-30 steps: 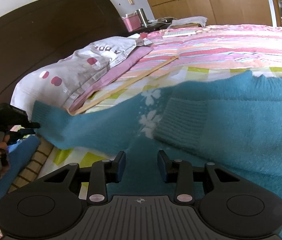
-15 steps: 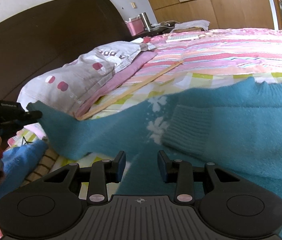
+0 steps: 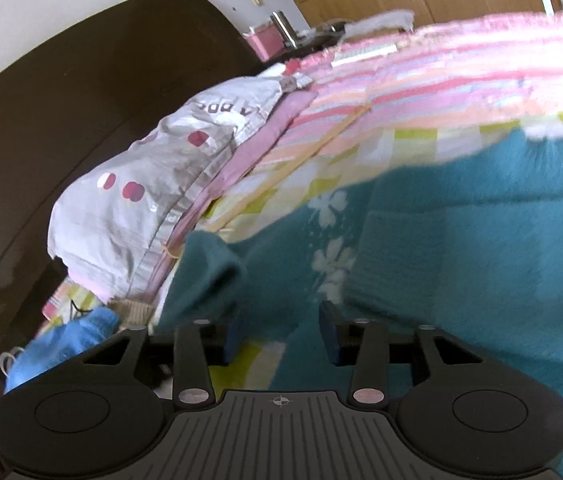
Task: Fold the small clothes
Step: 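Carry the sleeve across the sweater body with the left tool and release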
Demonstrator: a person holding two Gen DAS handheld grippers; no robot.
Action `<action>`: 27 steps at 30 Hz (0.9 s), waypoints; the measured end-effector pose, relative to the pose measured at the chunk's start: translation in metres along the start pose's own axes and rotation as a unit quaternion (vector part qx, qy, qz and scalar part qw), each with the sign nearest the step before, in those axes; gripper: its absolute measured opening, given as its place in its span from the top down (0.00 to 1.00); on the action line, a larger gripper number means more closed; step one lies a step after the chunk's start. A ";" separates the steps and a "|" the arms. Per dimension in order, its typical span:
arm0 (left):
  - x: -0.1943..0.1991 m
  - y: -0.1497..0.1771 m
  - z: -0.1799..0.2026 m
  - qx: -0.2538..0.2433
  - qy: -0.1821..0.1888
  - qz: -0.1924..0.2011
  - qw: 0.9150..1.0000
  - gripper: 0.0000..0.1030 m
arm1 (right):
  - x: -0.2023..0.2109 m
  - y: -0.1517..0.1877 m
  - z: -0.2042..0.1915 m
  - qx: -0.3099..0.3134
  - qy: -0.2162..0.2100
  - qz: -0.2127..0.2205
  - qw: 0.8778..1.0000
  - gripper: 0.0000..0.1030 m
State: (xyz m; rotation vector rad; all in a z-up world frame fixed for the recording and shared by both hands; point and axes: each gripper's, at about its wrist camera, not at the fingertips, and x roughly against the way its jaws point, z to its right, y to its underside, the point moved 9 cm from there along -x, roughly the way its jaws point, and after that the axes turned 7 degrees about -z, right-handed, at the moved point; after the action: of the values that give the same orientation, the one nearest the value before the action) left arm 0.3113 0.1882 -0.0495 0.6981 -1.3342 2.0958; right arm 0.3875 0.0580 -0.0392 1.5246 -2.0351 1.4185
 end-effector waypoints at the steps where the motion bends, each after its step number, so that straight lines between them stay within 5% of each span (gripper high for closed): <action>1: 0.000 0.002 -0.001 0.000 -0.002 0.001 1.000 0.85 | -0.004 0.001 0.001 -0.011 -0.007 -0.005 1.000 0.54; 11: 0.001 0.017 0.004 -0.011 -0.006 0.006 1.000 0.85 | -0.009 0.009 -0.005 -0.097 -0.085 -0.026 0.991 0.48; 27: 0.002 0.020 0.000 -0.002 0.004 0.003 1.000 0.85 | -0.013 0.006 -0.030 -0.098 -0.127 -0.031 0.987 0.38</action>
State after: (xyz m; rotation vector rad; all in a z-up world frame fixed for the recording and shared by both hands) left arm 0.2958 0.1815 -0.0610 0.6839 -1.3363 2.0983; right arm 0.3778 0.0899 -0.0357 1.7370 -2.1719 1.0094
